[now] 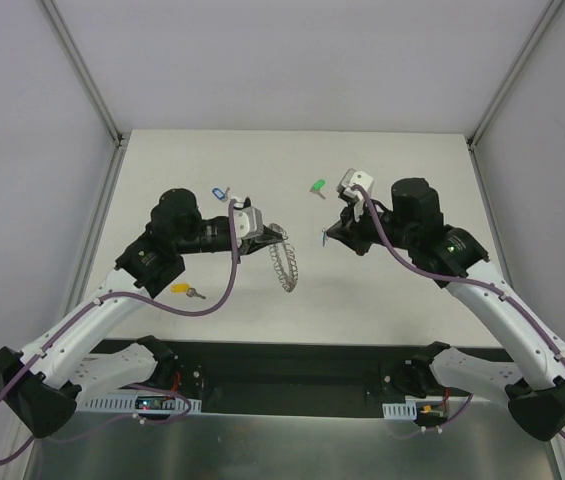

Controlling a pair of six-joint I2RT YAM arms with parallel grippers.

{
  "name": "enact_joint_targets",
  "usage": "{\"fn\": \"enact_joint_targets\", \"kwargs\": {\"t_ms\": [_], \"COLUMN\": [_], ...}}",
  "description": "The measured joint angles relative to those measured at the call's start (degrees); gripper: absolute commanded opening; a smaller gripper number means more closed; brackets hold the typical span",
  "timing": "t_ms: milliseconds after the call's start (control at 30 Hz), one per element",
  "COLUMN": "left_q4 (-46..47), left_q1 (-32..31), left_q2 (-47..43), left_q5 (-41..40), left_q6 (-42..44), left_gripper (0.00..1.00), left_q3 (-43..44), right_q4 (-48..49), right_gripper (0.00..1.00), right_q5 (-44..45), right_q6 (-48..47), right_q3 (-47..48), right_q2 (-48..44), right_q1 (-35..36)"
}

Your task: Put the keys on the keyring

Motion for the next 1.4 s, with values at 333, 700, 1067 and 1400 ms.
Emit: {"fn": "enact_joint_targets", "kwargs": {"t_ms": [333,700,1067,1400], "left_q4": [-2.91,-4.90,-4.92,-4.96], "left_q1": [0.00,0.00,0.02,0.35], "left_q2": [6.23,6.97,6.67,5.07], "left_q5": [11.37,15.21,14.29,14.08], "left_q6": [0.98,1.25,1.22,0.74], "left_gripper": [0.00,0.00,0.00,0.00], "left_q3": [6.88,6.91,6.91,6.91], "right_q4": [-11.50,-17.88,-19.76,-19.67], "right_gripper": [0.01,0.01,0.01,0.01], "right_q5": [-9.16,-8.98,-1.55,4.15], "right_q6": [-6.82,-13.66,-17.11,-18.47], "right_q3": [11.08,17.94,19.04,19.67], "right_q2": [0.24,4.76,7.37,8.92], "right_q1": [0.35,7.23,14.67,18.49]}}
